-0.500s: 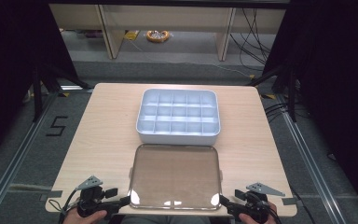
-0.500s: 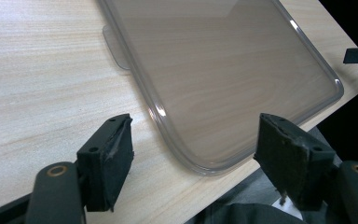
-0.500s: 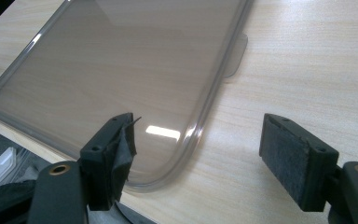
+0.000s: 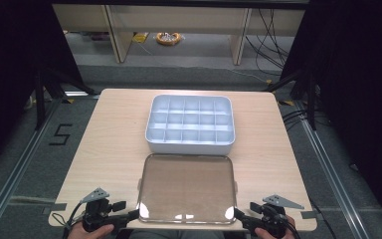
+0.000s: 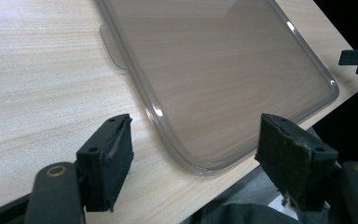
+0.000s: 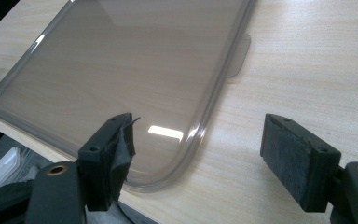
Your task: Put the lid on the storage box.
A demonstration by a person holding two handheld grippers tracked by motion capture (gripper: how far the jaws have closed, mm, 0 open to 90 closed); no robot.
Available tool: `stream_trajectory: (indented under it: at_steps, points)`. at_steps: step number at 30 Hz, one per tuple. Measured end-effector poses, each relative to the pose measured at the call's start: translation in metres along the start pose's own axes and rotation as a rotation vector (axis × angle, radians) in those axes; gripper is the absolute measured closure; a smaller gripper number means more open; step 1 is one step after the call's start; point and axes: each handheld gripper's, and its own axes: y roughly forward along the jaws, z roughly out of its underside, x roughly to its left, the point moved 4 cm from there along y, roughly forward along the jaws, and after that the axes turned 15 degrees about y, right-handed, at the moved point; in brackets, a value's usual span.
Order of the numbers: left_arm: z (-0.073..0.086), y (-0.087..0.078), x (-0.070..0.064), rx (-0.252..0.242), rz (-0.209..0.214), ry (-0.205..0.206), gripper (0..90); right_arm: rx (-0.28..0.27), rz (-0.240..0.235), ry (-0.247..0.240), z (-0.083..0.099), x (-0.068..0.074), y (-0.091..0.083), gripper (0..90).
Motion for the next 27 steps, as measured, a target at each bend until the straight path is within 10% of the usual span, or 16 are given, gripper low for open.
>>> stream_trajectory:
  at_steps: [17, 19, 27]
  points:
    - [0.001, 0.007, -0.008, 0.011, 0.027, 0.023, 36.1, -0.014, -0.053, 0.029, -0.003, 0.003, 0.005, 23.1]
    - [0.000, 0.011, -0.007, 0.009, 0.012, 0.033, 38.4, 0.014, -0.046, 0.093, -0.001, 0.007, 0.007, 24.5]
    - [-0.002, 0.023, -0.003, 0.050, -0.013, 0.027, 38.5, 0.016, -0.058, 0.035, -0.007, 0.004, 0.020, 29.7]
